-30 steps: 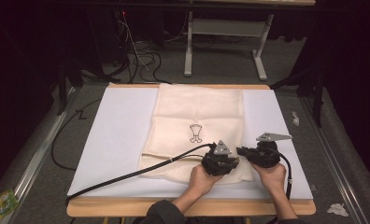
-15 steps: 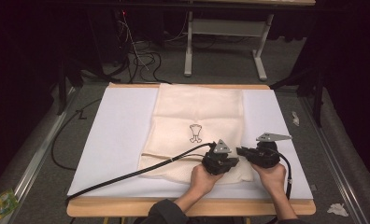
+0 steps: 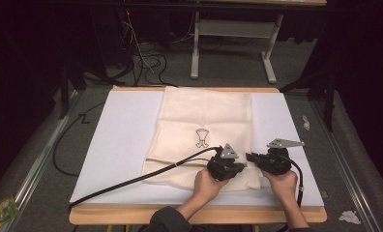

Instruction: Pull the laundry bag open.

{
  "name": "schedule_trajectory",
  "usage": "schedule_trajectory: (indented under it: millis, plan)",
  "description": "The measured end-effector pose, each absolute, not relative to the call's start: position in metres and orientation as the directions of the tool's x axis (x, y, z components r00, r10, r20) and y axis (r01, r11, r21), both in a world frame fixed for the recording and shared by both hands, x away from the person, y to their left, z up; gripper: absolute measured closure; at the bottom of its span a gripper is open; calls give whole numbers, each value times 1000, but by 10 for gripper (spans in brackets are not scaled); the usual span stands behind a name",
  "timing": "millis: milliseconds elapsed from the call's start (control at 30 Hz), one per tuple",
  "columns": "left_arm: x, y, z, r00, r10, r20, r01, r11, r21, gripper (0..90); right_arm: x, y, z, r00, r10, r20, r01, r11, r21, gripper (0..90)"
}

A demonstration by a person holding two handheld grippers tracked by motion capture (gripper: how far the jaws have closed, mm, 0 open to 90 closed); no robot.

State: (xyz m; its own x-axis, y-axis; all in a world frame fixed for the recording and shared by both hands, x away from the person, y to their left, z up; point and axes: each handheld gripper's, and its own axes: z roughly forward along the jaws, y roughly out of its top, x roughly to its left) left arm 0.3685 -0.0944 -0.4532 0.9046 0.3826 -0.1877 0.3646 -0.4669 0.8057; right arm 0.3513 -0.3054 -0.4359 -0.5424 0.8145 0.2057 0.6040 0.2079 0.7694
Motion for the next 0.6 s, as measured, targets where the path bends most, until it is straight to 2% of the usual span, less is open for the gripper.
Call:
schedule_trajectory:
  millis: [133, 267, 433, 600]
  plan:
    - [369, -94, -452, 906, 382, -183, 362, -471, 804, 869, 351, -306, -436, -544, 814, 203, 602, 210, 770, 876]
    - [368, -91, -452, 909, 393, -139, 336, -494, 802, 870, 351, -306, -435, -542, 816, 198, 602, 213, 770, 876]
    - [369, -91, -449, 911, 384, -152, 339, -484, 807, 870, 349, -312, -435, -531, 822, 207, 617, 207, 759, 876]
    - [366, -87, -446, 914, 390, -108, 310, -502, 807, 869, 351, -308, -432, -536, 823, 190, 618, 228, 753, 876]
